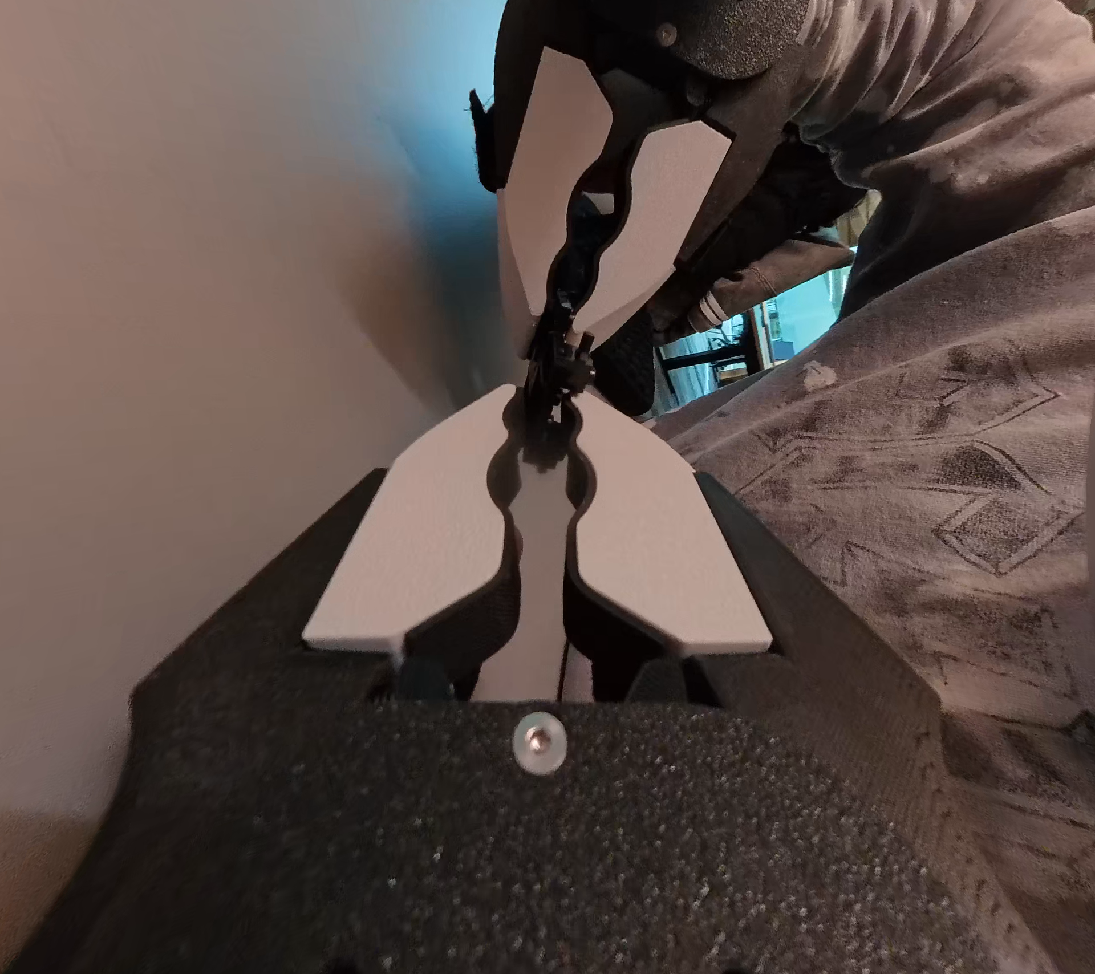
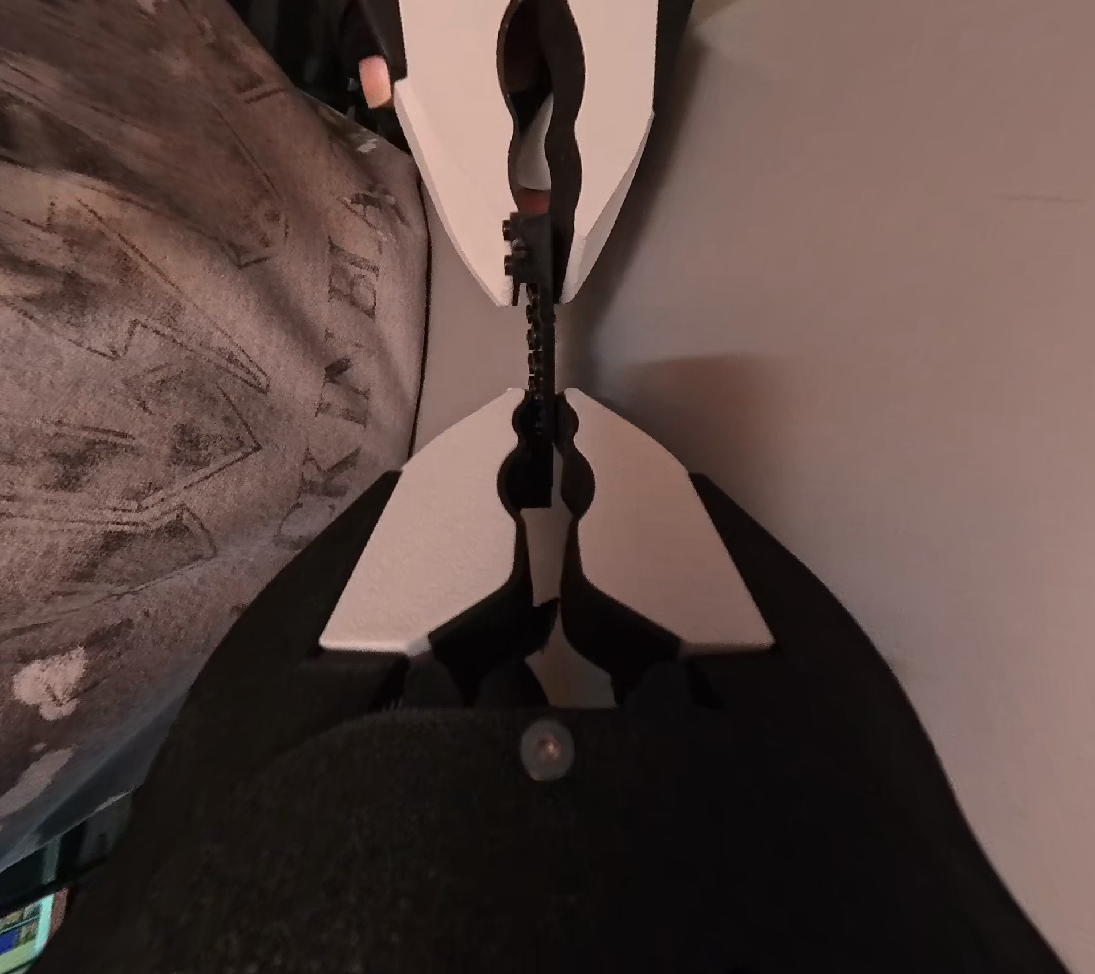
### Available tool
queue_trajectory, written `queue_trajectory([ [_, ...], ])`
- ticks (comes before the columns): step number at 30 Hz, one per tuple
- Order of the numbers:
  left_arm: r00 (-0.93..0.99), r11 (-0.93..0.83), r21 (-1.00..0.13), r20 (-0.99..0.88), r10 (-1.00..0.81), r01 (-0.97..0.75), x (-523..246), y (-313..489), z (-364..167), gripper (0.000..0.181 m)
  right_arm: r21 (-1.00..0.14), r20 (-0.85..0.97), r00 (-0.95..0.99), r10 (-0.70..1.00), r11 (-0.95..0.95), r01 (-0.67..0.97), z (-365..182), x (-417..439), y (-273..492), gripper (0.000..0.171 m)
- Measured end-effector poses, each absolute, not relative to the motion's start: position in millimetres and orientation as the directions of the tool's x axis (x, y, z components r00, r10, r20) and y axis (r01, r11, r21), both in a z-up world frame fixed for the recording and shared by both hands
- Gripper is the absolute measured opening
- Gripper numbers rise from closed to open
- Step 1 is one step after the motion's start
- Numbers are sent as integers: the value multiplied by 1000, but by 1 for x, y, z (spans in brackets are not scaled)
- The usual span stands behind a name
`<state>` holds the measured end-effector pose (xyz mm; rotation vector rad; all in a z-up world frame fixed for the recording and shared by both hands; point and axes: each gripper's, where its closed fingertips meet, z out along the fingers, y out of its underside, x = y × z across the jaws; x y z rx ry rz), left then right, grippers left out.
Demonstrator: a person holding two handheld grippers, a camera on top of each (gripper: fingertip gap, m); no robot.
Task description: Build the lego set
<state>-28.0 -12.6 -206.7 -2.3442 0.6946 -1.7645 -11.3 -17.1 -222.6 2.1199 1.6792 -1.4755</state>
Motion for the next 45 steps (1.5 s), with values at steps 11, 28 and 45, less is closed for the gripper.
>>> queue_trajectory([
  [11, 280, -796, -518, 751, -598, -312, -27, -15, -206, 11, -610, -490, -61, 870, -292, 737, -223, -12, -17, 6],
  [28, 288, -754, -548, 704, -649, -361, -22, -17, -204, 10, -669, -394, -75, 916, -231, 706, -223, -12, -22, 7],
  [45, 294, -748, -540, 696, -655, -386, -20, -21, -203, 10, -682, -423, -72, 903, -265, 682, -221, -10, -26, 6],
])
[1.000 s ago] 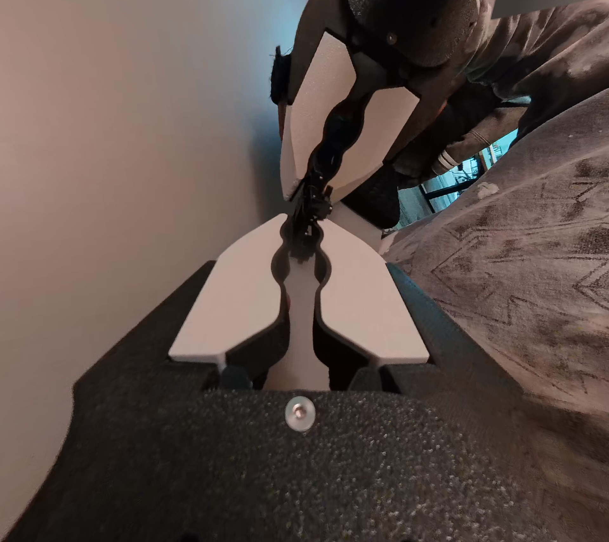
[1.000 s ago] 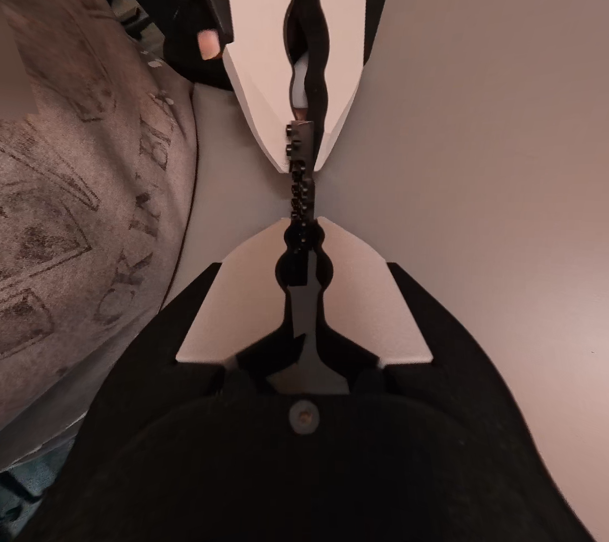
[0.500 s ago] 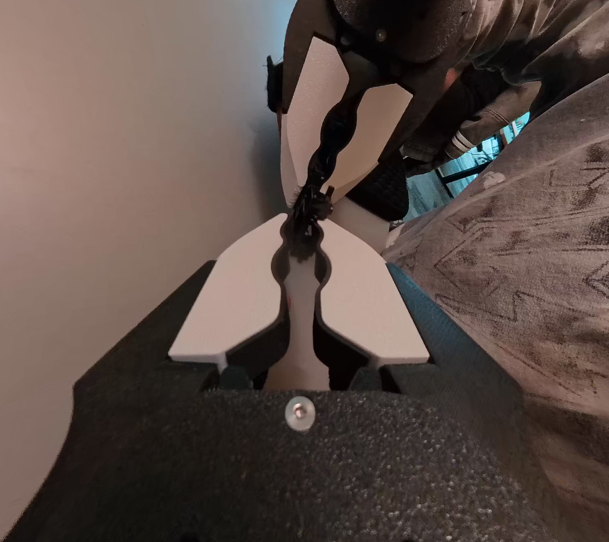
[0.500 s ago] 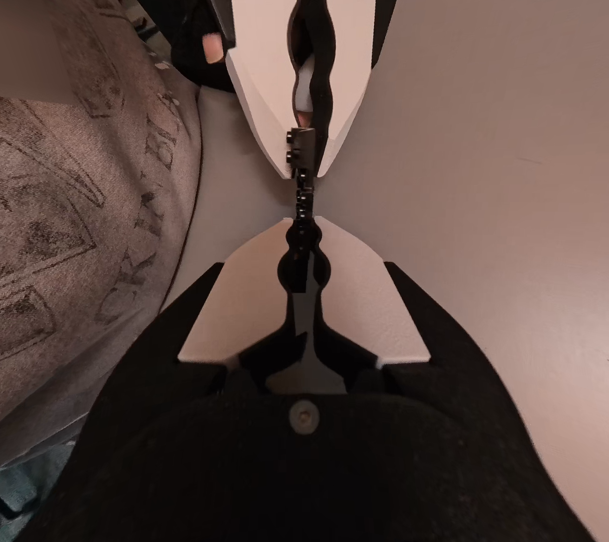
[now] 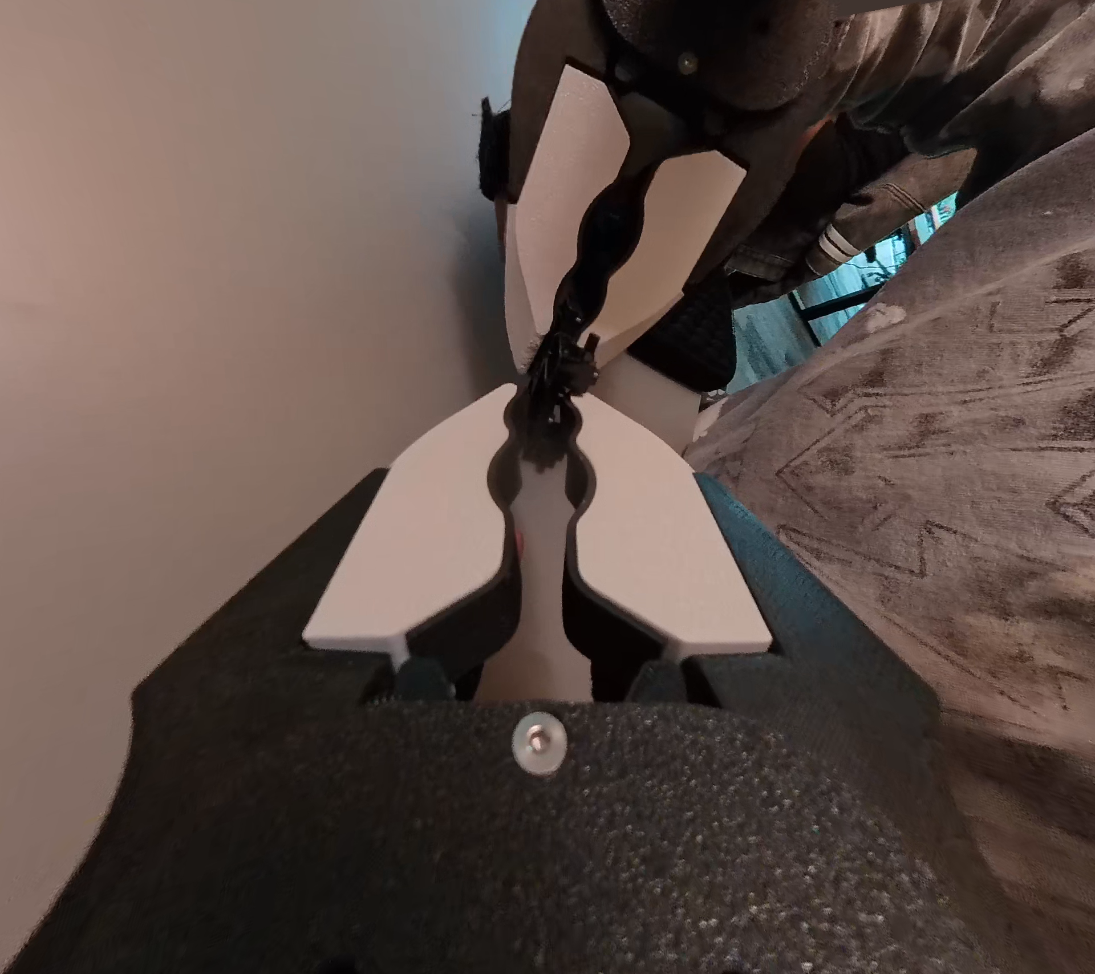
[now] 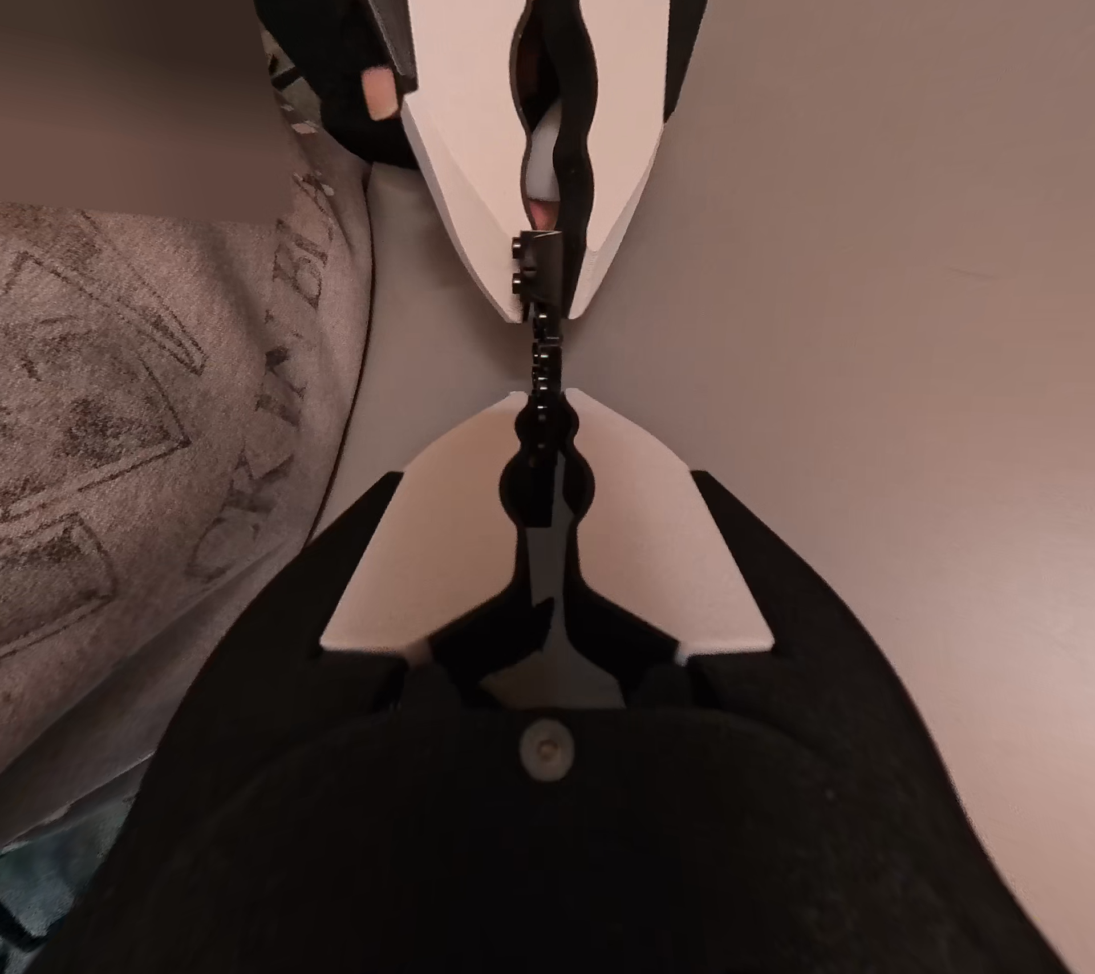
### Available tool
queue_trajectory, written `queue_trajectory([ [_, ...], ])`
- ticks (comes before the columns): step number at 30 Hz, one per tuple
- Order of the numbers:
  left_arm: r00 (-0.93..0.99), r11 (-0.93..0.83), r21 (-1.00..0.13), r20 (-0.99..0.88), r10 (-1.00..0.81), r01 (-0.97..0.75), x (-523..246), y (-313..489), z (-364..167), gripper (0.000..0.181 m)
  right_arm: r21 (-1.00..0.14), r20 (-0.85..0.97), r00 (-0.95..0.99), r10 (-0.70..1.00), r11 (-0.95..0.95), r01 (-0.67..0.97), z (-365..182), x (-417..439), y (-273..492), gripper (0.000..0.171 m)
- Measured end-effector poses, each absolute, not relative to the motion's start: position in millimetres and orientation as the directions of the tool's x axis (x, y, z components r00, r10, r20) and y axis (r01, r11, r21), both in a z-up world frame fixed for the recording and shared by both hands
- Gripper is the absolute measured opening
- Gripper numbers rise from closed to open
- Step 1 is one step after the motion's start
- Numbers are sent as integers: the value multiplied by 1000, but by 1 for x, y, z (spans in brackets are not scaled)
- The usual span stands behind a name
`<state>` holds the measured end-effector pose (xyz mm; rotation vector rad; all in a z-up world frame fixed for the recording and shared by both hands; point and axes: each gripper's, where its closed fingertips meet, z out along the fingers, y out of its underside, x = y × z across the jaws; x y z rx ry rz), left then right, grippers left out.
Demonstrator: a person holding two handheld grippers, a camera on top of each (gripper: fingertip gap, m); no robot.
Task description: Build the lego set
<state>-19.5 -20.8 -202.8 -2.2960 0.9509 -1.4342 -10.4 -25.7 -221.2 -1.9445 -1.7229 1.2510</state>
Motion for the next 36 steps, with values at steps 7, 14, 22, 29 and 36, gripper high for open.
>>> queue_trajectory([
  [7, 303, -750, -533, 695, -652, -392, -20, -21, -207, 10, -680, -332, -49, 942, -203, 704, -222, -6, -24, 27],
  [14, 309, -756, -522, 699, -645, -395, -20, -22, -210, 10, -675, -263, 4, 965, -188, 713, -226, -6, -21, 11],
  [22, 312, -732, -540, 671, -673, -416, -19, -23, -209, 11, -672, -272, 7, 962, -195, 714, -226, -5, -23, 5],
  [29, 319, -716, -553, 649, -691, -426, -20, -22, -209, 10, -679, -276, 19, 961, -209, 704, -226, -6, -23, 6],
  [36, 322, -723, -543, 656, -683, -427, -19, -21, -210, 10, -666, -137, 54, 989, -132, 735, -222, -3, -16, 22],
])
